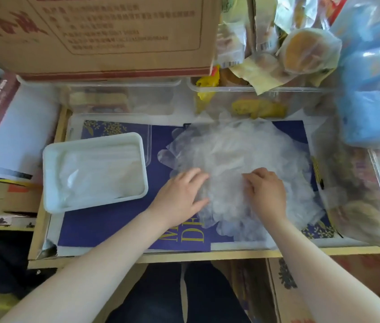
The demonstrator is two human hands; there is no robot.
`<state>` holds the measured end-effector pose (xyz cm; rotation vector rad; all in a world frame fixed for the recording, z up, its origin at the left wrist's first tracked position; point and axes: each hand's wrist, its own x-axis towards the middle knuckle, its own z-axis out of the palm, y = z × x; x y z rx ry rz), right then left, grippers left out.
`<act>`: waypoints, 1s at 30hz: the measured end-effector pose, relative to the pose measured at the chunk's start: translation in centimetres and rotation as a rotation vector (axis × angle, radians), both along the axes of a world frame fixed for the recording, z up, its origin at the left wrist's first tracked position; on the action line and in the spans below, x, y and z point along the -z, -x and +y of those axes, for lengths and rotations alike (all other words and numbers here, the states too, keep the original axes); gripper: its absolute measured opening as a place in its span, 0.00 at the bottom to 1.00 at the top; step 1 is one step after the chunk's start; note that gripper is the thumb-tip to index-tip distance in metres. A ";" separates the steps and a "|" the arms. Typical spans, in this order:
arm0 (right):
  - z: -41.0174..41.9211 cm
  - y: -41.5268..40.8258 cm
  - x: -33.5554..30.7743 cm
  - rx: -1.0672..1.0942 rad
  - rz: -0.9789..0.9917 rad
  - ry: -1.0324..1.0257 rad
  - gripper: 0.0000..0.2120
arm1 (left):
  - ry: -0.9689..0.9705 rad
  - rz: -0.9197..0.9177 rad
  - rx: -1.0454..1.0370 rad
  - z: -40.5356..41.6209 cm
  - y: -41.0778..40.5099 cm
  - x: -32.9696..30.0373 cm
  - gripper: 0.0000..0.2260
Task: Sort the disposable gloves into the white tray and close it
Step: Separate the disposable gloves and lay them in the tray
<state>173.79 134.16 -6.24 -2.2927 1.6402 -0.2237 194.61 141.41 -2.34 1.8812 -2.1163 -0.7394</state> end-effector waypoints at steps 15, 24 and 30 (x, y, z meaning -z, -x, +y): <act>-1.5 3.5 -4.4 0.031 -0.524 -0.163 0.03 | 0.212 0.245 -0.381 -1.9 0.8 2.2 0.05; -0.8 0.2 -9.0 -0.299 -0.365 -0.004 0.47 | 0.699 0.067 -0.017 -4.2 0.3 -3.9 0.03; -1.4 -3.2 -10.2 -0.244 -0.655 -0.402 0.09 | 0.768 0.062 0.002 -3.9 1.0 -6.8 0.19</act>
